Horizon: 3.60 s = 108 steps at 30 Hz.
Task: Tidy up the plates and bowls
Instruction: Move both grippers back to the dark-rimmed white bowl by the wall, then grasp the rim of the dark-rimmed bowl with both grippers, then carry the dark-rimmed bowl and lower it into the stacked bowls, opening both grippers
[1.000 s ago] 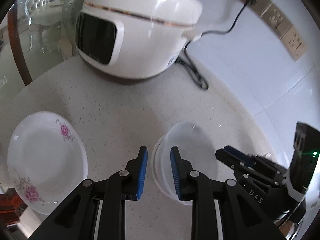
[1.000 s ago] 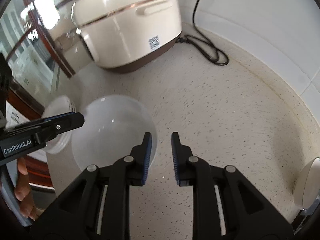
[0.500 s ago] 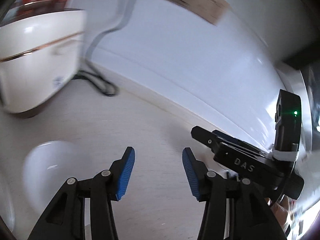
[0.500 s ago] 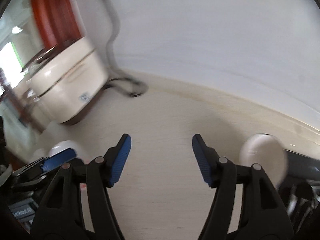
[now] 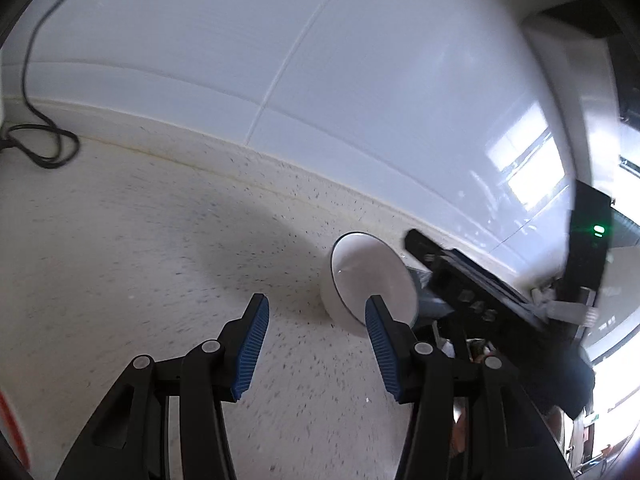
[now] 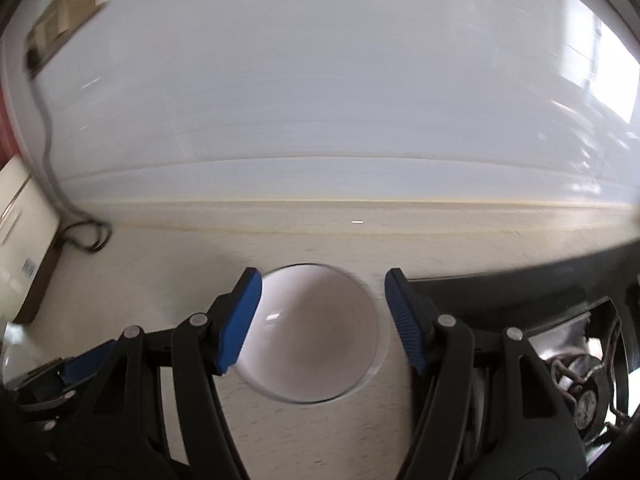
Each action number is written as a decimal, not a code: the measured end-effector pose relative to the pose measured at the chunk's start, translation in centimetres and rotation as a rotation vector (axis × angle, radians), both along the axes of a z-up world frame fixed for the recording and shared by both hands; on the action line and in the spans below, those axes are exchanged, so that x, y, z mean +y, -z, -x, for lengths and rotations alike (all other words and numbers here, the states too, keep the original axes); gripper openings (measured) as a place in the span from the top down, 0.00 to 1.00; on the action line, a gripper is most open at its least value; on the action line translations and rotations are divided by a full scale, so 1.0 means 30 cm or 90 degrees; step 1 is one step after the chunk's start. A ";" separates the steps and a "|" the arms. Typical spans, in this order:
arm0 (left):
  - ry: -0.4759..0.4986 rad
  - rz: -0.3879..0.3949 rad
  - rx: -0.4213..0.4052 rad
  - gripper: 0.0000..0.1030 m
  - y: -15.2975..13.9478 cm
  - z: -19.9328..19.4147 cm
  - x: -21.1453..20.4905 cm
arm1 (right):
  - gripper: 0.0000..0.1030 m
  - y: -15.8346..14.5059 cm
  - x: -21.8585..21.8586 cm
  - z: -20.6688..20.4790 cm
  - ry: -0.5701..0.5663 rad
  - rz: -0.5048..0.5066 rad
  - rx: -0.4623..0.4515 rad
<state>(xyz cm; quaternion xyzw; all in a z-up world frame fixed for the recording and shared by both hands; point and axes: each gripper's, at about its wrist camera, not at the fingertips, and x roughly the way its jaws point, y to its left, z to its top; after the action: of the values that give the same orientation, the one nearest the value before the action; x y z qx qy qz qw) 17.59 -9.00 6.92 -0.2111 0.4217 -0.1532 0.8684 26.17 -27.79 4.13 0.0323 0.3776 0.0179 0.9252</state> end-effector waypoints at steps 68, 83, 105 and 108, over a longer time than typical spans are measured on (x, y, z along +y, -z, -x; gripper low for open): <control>-0.156 -0.063 0.091 0.88 -0.196 0.316 0.517 | 0.86 -0.130 0.569 0.304 -0.279 -0.108 0.052; -0.217 -0.064 0.145 0.87 -0.139 0.495 0.758 | 0.86 -0.063 0.843 0.420 -0.363 -0.095 0.100; -0.200 -0.151 0.170 0.78 -0.076 0.482 0.742 | 0.86 0.060 0.894 0.390 -0.386 -0.057 0.145; -0.198 -0.191 0.161 0.71 -0.083 0.487 0.726 | 0.86 0.065 0.906 0.397 -0.394 -0.042 0.137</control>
<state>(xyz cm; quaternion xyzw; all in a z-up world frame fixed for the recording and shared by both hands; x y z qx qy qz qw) 2.97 12.79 9.42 -0.1597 0.5078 0.0738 0.8433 14.26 -0.61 2.17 -0.0523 0.4643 0.3067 0.8293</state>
